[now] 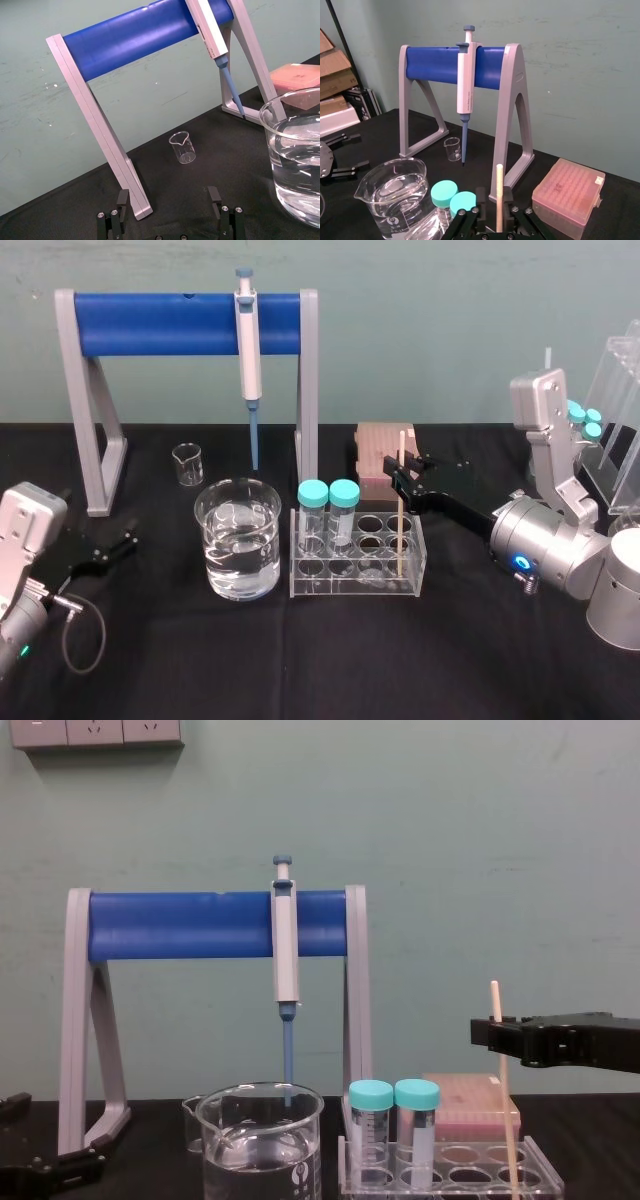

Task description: Hold the thermometer with one hand and immerse one end into the beaker, then reinsert it into the test tube rack.

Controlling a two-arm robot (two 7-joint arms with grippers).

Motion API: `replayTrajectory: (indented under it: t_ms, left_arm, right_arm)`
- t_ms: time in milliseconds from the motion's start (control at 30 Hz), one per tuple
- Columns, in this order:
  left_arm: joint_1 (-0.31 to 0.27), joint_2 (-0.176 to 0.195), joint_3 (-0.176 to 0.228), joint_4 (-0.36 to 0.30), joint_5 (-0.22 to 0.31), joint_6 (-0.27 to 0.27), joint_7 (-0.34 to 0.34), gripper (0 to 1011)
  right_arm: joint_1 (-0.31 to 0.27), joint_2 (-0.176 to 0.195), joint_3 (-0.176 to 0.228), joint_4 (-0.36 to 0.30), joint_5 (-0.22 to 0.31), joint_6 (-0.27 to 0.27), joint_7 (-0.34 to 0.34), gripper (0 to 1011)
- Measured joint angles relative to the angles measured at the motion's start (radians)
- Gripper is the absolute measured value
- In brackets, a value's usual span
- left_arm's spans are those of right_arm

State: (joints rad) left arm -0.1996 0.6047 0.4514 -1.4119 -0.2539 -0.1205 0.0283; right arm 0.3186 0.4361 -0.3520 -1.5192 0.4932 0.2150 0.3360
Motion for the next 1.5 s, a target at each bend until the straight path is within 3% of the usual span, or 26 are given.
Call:
replayTrajectory:
  t_ms: [833, 1033, 1267, 1367, 1500]
  left_arm:
    - [0.0, 0.0, 0.0, 0.0, 0.0, 0.0, 0.0, 1004]
    - [0.0, 0.0, 0.0, 0.0, 0.0, 0.0, 0.0, 1004]
    - [0.0, 0.0, 0.0, 0.0, 0.0, 0.0, 0.0, 1004]
    - [0.0, 0.0, 0.0, 0.0, 0.0, 0.0, 0.0, 1004]
    - [0.0, 0.0, 0.0, 0.0, 0.0, 0.0, 0.0, 1004]
  right_arm:
    - [0.0, 0.0, 0.0, 0.0, 0.0, 0.0, 0.0, 970]
    - [0.001, -0.001, 0.0, 0.0, 0.0, -0.004, 0.0, 1003]
    - [0.029, -0.035, 0.028, 0.003, -0.034, -0.086, -0.035, 1003]
    - [0.035, -0.07, 0.061, 0.014, -0.048, -0.132, -0.084, 1003]
    - [0.022, -0.132, 0.118, 0.026, -0.065, -0.164, -0.201, 1003]
